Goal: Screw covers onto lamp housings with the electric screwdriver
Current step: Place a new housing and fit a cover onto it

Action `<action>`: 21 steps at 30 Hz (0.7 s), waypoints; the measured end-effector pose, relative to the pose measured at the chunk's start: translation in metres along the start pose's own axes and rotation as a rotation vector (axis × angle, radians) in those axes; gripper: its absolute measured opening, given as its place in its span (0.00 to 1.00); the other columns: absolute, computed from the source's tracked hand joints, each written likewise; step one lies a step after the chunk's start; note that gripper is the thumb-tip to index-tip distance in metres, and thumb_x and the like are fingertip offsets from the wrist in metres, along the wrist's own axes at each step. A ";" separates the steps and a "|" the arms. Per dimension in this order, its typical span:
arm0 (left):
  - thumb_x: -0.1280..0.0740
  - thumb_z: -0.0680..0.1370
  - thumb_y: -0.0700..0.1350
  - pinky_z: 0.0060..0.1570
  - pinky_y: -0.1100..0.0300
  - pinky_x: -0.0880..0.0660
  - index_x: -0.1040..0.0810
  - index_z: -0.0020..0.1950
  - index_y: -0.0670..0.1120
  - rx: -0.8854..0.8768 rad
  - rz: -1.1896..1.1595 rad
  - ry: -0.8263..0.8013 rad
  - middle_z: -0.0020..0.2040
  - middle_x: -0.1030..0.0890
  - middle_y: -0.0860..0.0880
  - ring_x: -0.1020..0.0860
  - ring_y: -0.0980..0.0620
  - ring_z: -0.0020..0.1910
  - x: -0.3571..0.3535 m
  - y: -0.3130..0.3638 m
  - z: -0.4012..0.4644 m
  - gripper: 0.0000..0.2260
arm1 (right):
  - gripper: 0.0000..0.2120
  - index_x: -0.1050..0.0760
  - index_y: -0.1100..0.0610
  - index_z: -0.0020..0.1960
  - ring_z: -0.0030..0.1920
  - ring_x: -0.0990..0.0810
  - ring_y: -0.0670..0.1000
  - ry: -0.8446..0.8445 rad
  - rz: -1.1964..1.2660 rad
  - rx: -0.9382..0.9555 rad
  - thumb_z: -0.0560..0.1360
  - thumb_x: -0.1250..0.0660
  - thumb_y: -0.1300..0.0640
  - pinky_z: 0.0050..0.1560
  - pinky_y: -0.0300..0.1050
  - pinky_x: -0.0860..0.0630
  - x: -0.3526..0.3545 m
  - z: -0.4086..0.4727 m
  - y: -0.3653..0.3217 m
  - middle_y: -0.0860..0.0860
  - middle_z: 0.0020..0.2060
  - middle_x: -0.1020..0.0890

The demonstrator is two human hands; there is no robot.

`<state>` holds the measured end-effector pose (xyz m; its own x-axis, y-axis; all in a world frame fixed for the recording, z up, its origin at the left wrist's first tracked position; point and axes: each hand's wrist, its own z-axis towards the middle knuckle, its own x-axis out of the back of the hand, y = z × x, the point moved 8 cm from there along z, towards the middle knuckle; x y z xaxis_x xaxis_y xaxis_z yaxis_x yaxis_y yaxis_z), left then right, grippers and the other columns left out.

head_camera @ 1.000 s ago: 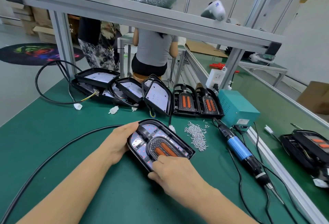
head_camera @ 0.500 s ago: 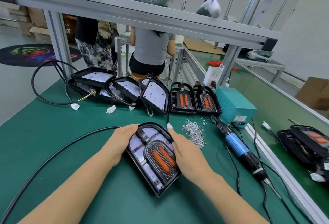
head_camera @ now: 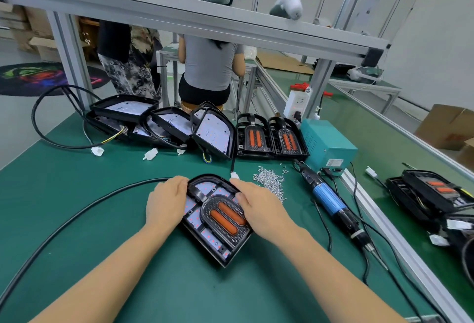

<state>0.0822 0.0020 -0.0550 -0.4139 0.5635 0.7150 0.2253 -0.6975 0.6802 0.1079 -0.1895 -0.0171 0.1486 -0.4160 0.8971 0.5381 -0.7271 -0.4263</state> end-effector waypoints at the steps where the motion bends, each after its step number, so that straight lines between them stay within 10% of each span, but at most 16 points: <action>1: 0.45 0.82 0.44 0.53 0.52 0.29 0.21 0.55 0.45 0.005 -0.006 -0.013 0.54 0.18 0.45 0.24 0.43 0.53 0.001 0.000 0.001 0.13 | 0.19 0.35 0.52 0.75 0.65 0.27 0.55 0.001 0.051 0.002 0.84 0.46 0.54 0.64 0.47 0.32 0.003 -0.001 0.001 0.53 0.66 0.24; 12: 0.37 0.78 0.43 0.47 0.55 0.29 0.18 0.49 0.48 -0.269 -0.053 0.022 0.43 0.21 0.54 0.25 0.49 0.47 0.013 0.080 0.011 0.08 | 0.15 0.30 0.63 0.65 0.61 0.29 0.59 0.268 -0.148 -0.526 0.81 0.40 0.58 0.56 0.51 0.31 0.086 -0.038 0.148 0.60 0.63 0.27; 21: 0.37 0.75 0.37 0.47 0.55 0.25 0.22 0.43 0.53 -0.488 0.315 -0.503 0.42 0.23 0.49 0.29 0.46 0.41 -0.091 0.165 0.027 0.11 | 0.14 0.32 0.62 0.60 0.58 0.28 0.60 0.141 -0.247 -0.686 0.81 0.38 0.52 0.47 0.49 0.33 0.064 -0.054 0.183 0.59 0.58 0.26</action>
<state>0.1807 -0.1528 -0.0037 0.0825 0.3582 0.9300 -0.1967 -0.9090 0.3675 0.1710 -0.3793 -0.0438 -0.0421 -0.2286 0.9726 -0.1043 -0.9672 -0.2318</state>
